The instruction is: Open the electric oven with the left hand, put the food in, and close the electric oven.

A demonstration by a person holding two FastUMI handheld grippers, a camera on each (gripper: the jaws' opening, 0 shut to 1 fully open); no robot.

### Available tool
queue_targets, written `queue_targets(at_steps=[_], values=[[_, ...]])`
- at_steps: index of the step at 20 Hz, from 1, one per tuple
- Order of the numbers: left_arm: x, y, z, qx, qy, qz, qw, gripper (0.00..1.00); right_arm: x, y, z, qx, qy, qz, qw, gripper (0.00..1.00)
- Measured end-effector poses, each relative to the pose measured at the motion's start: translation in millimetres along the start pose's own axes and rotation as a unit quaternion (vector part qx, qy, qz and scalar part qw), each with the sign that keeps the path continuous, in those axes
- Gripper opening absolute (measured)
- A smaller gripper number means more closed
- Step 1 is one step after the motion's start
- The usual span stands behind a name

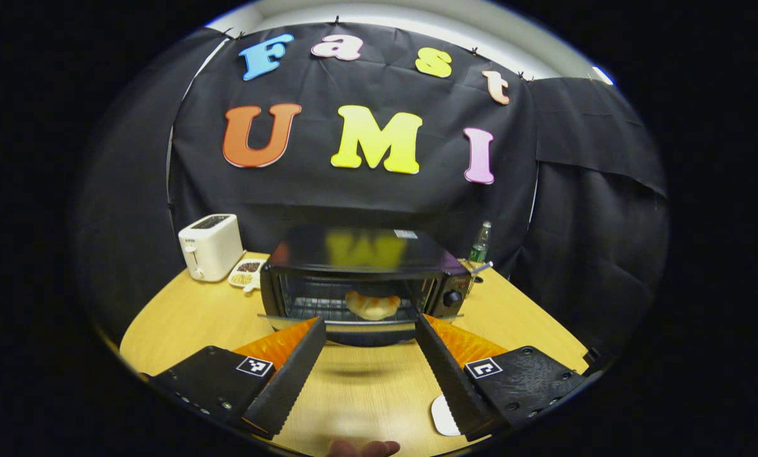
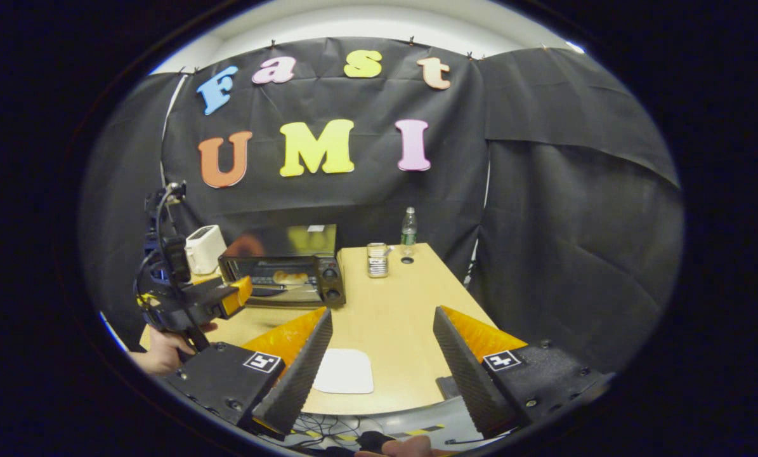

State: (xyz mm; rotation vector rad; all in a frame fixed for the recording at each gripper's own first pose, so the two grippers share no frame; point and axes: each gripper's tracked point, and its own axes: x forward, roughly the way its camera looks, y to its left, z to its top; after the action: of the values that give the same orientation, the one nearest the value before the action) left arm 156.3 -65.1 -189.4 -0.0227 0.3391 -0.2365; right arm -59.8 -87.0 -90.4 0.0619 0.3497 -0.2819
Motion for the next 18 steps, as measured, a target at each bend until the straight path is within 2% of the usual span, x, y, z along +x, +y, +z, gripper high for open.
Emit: queue_targets(at_steps=[2,3,4,8,15,18], values=[[17,-1,-20,-0.005,0.021,0.002,1.000,0.95,0,-12,-3,0.001,0.007,-0.015,1.000,0.97],[25,0,-29,-0.007,0.032,0.004,0.999,0.94,1,-18,-5,0.002,0.010,-0.021,1.000,1.00],[32,0,-38,-0.006,0.043,0.006,0.999,0.94,3,-23,-6,0.003,0.014,-0.026,1.000,0.97],[56,3,-48,-0.006,0.062,0.014,0.998,0.95,8,-31,-6,0.004,0.022,-0.033,0.999,1.00],[71,11,-3,0.005,0.021,0.027,0.999,0.95,18,-32,5,0.011,0.014,-0.027,0.999,1.00],[61,15,22,0.000,-0.003,0.030,1.000,0.95,18,-28,23,0.013,-0.009,-0.023,1.000,0.99]])
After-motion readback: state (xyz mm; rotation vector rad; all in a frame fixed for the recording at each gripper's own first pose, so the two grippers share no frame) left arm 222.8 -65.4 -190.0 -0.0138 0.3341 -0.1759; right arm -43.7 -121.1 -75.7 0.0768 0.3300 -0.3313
